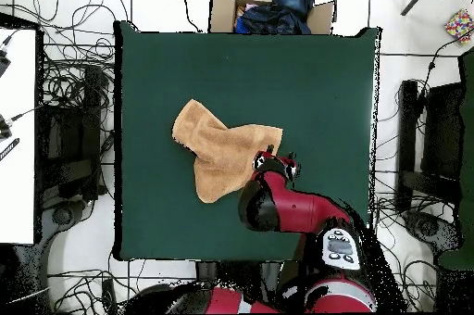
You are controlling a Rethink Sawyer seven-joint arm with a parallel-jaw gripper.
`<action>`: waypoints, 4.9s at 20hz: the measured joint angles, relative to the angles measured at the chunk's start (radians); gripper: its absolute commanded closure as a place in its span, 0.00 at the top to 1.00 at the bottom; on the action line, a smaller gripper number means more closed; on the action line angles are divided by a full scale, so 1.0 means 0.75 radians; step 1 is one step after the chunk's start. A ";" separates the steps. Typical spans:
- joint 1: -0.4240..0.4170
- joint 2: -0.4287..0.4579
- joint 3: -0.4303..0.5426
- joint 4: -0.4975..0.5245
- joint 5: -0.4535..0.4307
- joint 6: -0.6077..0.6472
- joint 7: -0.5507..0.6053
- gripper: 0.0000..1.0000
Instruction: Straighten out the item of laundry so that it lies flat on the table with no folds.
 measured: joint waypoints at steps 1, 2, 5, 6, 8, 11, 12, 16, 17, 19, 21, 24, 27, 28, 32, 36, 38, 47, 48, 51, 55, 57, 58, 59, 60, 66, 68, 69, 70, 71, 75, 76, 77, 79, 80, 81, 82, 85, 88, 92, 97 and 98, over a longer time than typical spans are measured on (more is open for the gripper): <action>-0.001 0.002 0.000 0.000 0.000 0.000 0.000 1.00; -0.002 0.007 0.000 -0.001 0.000 0.000 0.000 1.00; -0.001 0.034 0.000 -0.004 0.000 0.000 0.000 1.00; -0.001 0.048 0.001 -0.005 0.000 0.000 0.000 1.00; -0.001 0.072 0.001 -0.008 0.000 0.000 0.000 1.00; -0.001 0.100 0.001 -0.011 0.001 0.000 0.000 1.00; -0.001 0.109 0.002 -0.011 0.001 -0.001 0.000 1.00; -0.009 0.134 0.019 -0.011 -0.005 -0.016 0.000 1.00; -0.012 0.133 0.025 -0.011 -0.008 -0.019 0.000 1.00; -0.020 0.129 0.036 -0.011 -0.016 -0.022 0.000 1.00; -0.030 0.118 0.048 -0.011 -0.026 -0.022 0.000 1.00; -0.053 0.088 0.073 -0.011 -0.037 -0.022 0.000 1.00; -0.058 0.057 0.077 -0.007 -0.037 -0.022 0.000 1.00; -0.057 0.045 0.077 -0.004 -0.037 -0.022 0.000 1.00; -0.038 -0.002 0.077 0.015 -0.038 -0.022 0.000 1.00; -0.020 -0.020 0.077 0.027 -0.037 -0.022 0.000 1.00; -0.010 -0.010 0.077 0.027 -0.032 -0.022 0.000 1.00; 0.096 0.068 0.076 0.027 0.038 -0.056 0.000 1.00; 0.100 0.071 0.076 0.027 0.038 -0.059 0.000 1.00; 0.113 0.086 0.075 0.027 0.038 -0.078 0.000 1.00; 0.116 0.115 0.074 0.027 0.038 -0.117 0.000 1.00; 0.106 0.129 0.074 0.027 0.038 -0.131 0.000 1.00; 0.103 0.131 0.074 0.027 0.038 -0.131 0.000 1.00; 0.101 0.131 0.074 0.027 0.038 -0.131 0.000 1.00; 0.093 0.130 0.074 0.027 0.039 -0.131 0.000 1.00; 0.049 0.110 0.080 0.026 0.039 -0.131 0.000 1.00; 0.045 0.109 0.080 0.024 0.038 -0.131 0.000 1.00; 0.046 0.113 0.080 0.020 0.038 -0.131 0.000 1.00; 0.048 0.119 0.080 0.015 0.038 -0.132 0.000 1.00; 0.049 0.126 0.080 0.010 0.039 -0.135 0.000 1.00; 0.061 0.179 0.081 -0.014 0.041 -0.183 0.000 1.00; 0.065 0.192 0.081 -0.019 0.041 -0.198 0.000 1.00; 0.074 0.219 0.081 -0.029 0.041 -0.233 0.000 1.00; 0.086 0.247 0.081 -0.035 0.044 -0.271 0.000 1.00; 0.095 0.265 0.080 -0.038 0.049 -0.295 0.000 1.00; 0.098 0.272 0.080 -0.038 0.052 -0.304 0.000 1.00; 0.102 0.279 0.079 -0.038 0.055 -0.314 0.000 1.00; 0.115 0.304 0.068 -0.040 0.071 -0.356 0.000 1.00; 0.127 0.313 0.054 -0.040 0.073 -0.385 0.000 0.00; 0.139 0.313 0.050 -0.041 0.078 -0.385 0.000 0.00; 0.182 0.317 0.016 -0.041 0.123 -0.384 0.000 0.00; 0.192 0.320 0.006 -0.041 0.130 -0.385 0.000 0.00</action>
